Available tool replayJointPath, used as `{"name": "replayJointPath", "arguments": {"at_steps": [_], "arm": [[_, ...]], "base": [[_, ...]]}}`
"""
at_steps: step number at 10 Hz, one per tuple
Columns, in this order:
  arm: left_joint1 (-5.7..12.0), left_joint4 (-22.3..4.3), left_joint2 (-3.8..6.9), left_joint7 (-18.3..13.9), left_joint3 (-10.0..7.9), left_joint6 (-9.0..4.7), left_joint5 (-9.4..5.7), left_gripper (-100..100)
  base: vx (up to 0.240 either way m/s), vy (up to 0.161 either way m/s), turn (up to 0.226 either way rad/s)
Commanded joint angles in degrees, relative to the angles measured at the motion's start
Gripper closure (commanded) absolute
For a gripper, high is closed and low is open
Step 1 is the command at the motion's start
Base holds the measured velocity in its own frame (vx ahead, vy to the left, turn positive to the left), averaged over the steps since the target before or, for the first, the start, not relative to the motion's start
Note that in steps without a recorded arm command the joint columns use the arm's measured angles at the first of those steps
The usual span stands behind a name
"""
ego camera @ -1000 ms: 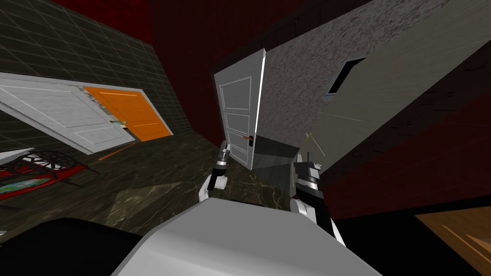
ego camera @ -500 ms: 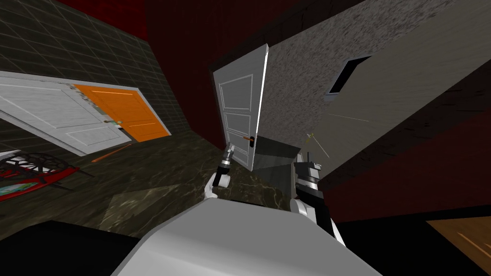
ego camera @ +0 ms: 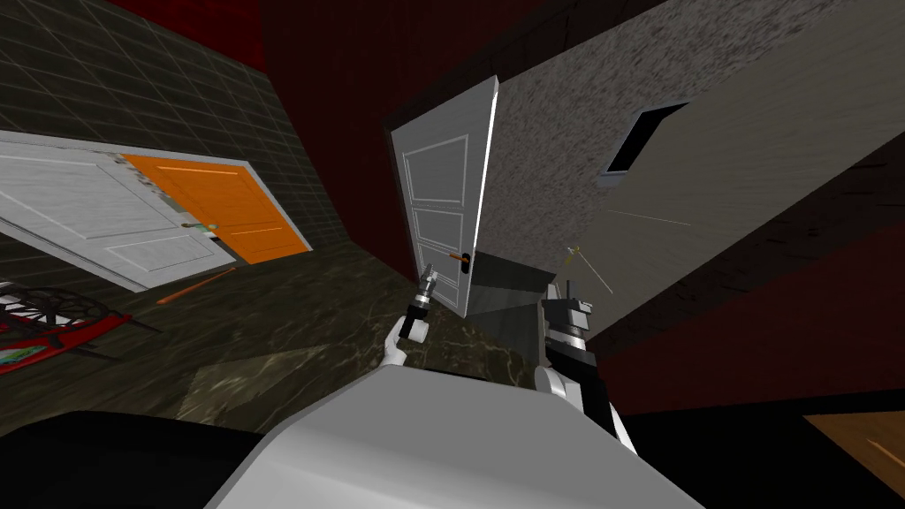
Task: Push the door open
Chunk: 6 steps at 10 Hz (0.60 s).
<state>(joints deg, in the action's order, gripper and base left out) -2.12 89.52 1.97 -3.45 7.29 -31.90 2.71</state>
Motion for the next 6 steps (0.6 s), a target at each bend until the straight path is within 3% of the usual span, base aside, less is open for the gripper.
{"name": "replayJointPath", "arguments": {"at_steps": [1, 2, 3, 4, 5, 6], "arm": [[2.27, -2.9, 0.00, -0.5, 0.59, 0.88, 0.06, -100], [2.27, -3.8, 0.00, -0.5, 0.59, 0.88, 0.06, -100], [3.87, -6.2, -0.07, -0.8, 0.96, 1.23, 0.09, -100], [3.87, -6.5, -0.07, -0.8, 0.96, 1.23, 0.09, -100], [5.47, -8.8, -0.14, -1.0, 1.32, 1.58, 0.11, -100], [5.47, -9.2, -0.14, -1.0, 1.32, 1.58, 0.11, -100]], "base": [[0.078, 0.059, -0.040], [0.056, 0.052, -0.023], [0.059, 0.057, -0.020], [0.047, 0.044, -0.015], [0.056, 0.044, -0.023], [0.041, 0.034, -0.016]]}}
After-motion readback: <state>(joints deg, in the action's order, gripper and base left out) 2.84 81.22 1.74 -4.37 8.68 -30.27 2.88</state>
